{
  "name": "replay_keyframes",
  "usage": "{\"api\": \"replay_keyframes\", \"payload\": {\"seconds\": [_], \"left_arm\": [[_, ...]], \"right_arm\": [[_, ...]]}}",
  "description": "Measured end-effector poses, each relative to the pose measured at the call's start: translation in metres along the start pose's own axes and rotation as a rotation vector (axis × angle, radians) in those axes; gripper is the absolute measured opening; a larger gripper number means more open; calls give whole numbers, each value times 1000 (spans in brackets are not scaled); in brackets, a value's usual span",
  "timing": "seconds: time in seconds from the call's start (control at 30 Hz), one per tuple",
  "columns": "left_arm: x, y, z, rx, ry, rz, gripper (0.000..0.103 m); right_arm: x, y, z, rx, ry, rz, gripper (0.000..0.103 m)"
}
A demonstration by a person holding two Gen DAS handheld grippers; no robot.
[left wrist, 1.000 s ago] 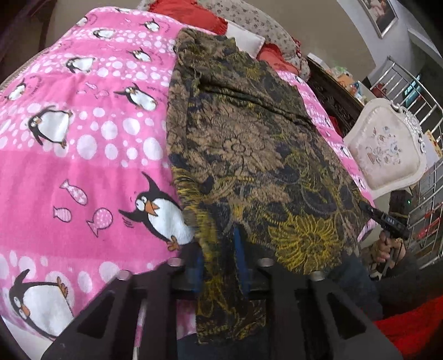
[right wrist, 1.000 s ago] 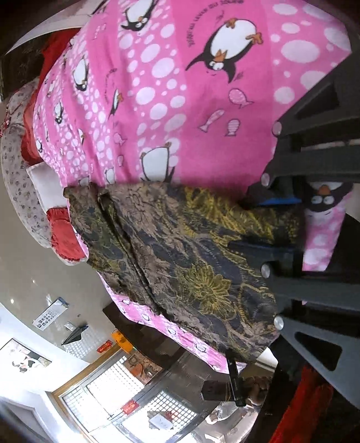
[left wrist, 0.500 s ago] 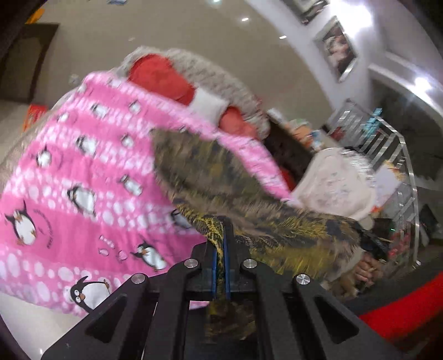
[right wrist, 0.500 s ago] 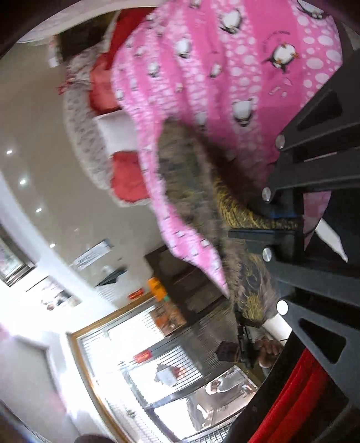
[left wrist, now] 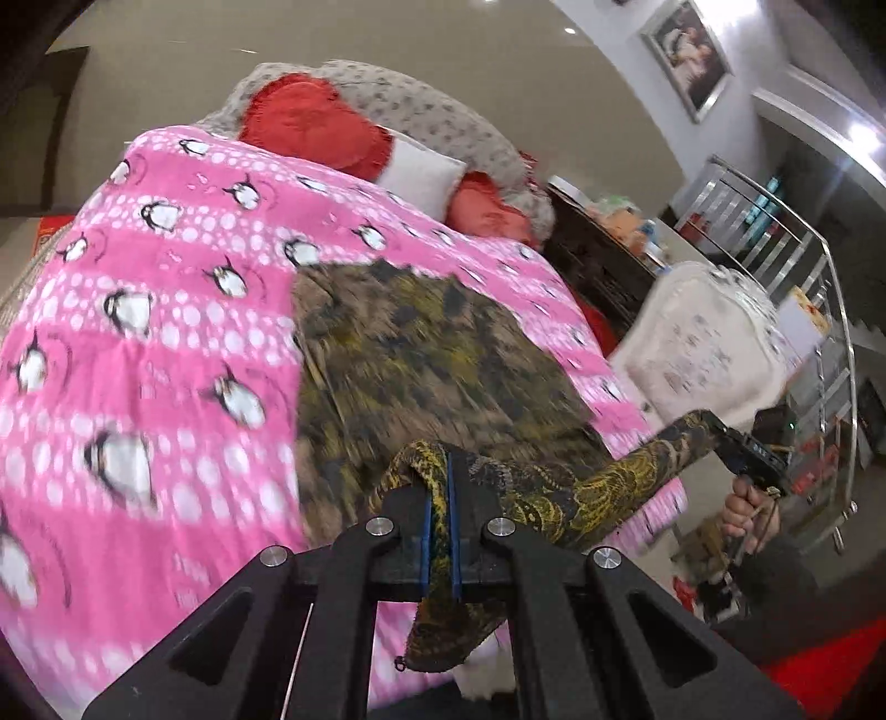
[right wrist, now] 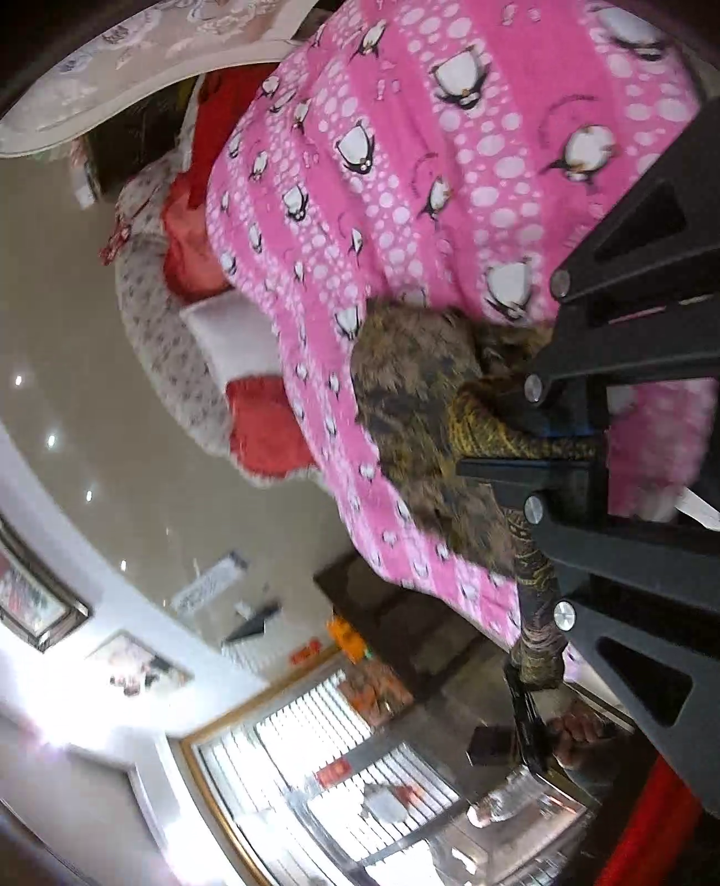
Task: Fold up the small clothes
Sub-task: 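Lift the hem with the left tool and fold it toward the collar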
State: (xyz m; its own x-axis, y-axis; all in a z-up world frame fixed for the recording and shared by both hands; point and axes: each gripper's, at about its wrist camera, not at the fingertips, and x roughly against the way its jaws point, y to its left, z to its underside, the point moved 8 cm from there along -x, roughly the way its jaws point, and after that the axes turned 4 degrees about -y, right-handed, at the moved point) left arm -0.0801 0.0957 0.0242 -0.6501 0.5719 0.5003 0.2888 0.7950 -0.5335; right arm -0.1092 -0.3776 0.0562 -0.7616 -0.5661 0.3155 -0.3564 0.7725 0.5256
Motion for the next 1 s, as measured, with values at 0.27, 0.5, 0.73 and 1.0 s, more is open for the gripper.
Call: {"api": "replay_keyframes", "payload": {"seconds": [0.27,0.5,0.73,1.0], "left_arm": [[-81,61,-87,105,-5,-69,0],[-164,117,-109,117,72,-183,0],[-206,147,-91,123,109,-233,0],[-207,146,-83,48,18,-252,0]], "right_arm": [[-120,-52,-53,-33,40,127,5],[-221,-102,-61,-46,135,250,5],[-264,-149,-34,-78,220,355,5],[-272,-167,-14,-153,224,309,4]]}}
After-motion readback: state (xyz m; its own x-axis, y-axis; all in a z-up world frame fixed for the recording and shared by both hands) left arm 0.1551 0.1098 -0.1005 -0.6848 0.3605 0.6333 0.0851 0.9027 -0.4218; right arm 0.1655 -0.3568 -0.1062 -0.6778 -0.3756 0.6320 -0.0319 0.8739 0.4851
